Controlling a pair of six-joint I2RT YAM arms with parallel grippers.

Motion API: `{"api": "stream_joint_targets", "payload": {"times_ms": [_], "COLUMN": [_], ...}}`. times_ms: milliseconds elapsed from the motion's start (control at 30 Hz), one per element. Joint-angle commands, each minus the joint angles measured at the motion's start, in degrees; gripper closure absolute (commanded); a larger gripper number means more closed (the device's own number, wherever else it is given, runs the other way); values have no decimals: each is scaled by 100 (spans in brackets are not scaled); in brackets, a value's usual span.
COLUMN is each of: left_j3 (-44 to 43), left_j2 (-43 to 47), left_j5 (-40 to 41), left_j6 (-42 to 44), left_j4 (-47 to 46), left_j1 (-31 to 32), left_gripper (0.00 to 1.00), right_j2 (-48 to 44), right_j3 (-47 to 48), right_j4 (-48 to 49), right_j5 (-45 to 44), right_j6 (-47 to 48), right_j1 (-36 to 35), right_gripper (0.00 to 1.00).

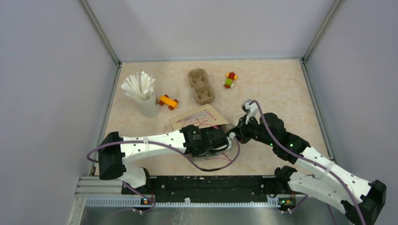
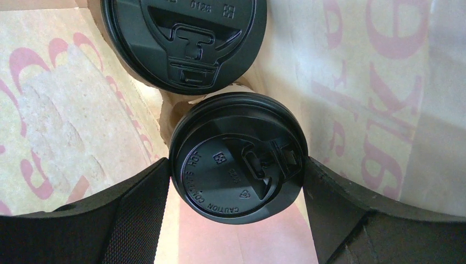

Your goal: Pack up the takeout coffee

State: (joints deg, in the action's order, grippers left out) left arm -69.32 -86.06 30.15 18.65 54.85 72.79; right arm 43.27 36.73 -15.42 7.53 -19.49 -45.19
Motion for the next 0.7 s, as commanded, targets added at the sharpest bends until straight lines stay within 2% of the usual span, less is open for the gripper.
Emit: {"api": "stream_joint_targets", "payload": {"times_ms": [0,300,600,633,667], "left_j3": [-190,-113,-131,-138,-150], "left_j2": [-11,191,273,275,281], "left_j5": [220,548,395,369,339], "left_j6": [135,346,321,266,230], "left_j4": [29,-109,-209,-196,-194], "left_j1": [-20,-13,-12,-13,-18], "left_gripper": [75,76,76,76,76], "right_j2": [87,264,560,594,612], "right_j3": [51,114,679,739,770], "right_j4": [109,116,-168,-201,-226], "right_j5": [97,208,194,177,148], "right_j6": [116,-25,-310,-346,-377], "right_j1": [37,48,45,45,43], "right_gripper": [100,100,100,98,91]}}
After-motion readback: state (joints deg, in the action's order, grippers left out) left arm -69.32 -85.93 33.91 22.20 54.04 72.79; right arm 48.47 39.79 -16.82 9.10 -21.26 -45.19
